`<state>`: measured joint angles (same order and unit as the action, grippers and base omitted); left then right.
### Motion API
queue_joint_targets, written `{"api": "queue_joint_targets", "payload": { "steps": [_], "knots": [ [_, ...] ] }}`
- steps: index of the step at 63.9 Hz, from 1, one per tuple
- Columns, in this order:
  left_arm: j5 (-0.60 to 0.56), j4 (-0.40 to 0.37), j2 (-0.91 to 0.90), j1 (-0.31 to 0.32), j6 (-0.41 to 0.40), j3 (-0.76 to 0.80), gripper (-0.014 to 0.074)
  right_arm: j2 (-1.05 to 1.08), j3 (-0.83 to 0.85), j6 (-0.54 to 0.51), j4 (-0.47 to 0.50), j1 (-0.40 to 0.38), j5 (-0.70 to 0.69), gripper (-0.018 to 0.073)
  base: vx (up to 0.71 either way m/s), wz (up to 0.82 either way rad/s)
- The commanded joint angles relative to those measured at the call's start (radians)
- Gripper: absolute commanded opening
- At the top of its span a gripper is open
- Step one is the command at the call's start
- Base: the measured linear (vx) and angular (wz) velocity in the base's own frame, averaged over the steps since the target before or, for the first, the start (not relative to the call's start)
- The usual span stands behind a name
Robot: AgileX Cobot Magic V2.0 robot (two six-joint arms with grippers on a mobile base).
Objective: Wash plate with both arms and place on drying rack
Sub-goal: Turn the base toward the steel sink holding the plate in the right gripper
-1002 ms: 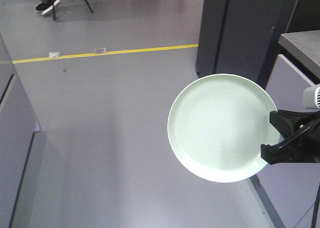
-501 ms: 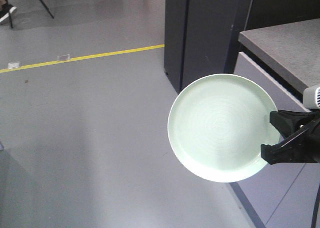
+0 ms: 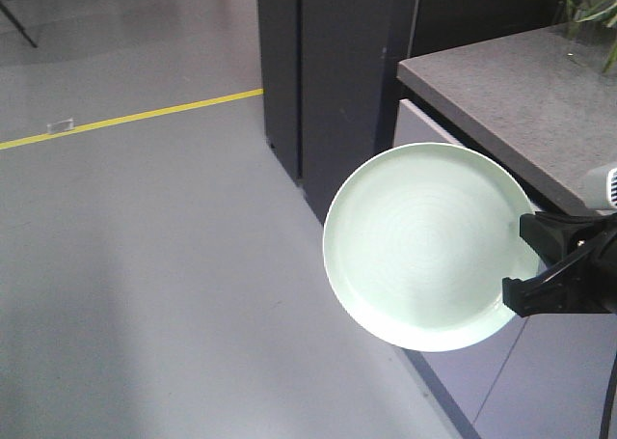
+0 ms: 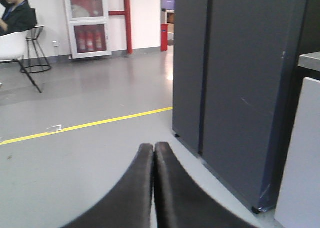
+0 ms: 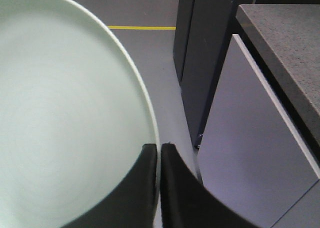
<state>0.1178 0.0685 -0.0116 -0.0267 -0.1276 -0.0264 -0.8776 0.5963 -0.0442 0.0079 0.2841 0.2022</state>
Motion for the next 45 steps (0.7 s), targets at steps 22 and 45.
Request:
{"api": "queue_joint_targets", "payload": {
  "steps": [22,45],
  "knots": [
    [-0.073,-0.004,-0.015,-0.001,-0.01,-0.022,-0.0006,0.014,0.029,-0.007,-0.008,-0.003,-0.08,-0.0009,0.09,-0.35],
    [-0.073,-0.004,-0.015,-0.001,-0.01,-0.022,-0.0006,0.014,0.029,-0.007,-0.008,-0.003,-0.077,-0.0009,0.09,-0.35]
  ]
}}
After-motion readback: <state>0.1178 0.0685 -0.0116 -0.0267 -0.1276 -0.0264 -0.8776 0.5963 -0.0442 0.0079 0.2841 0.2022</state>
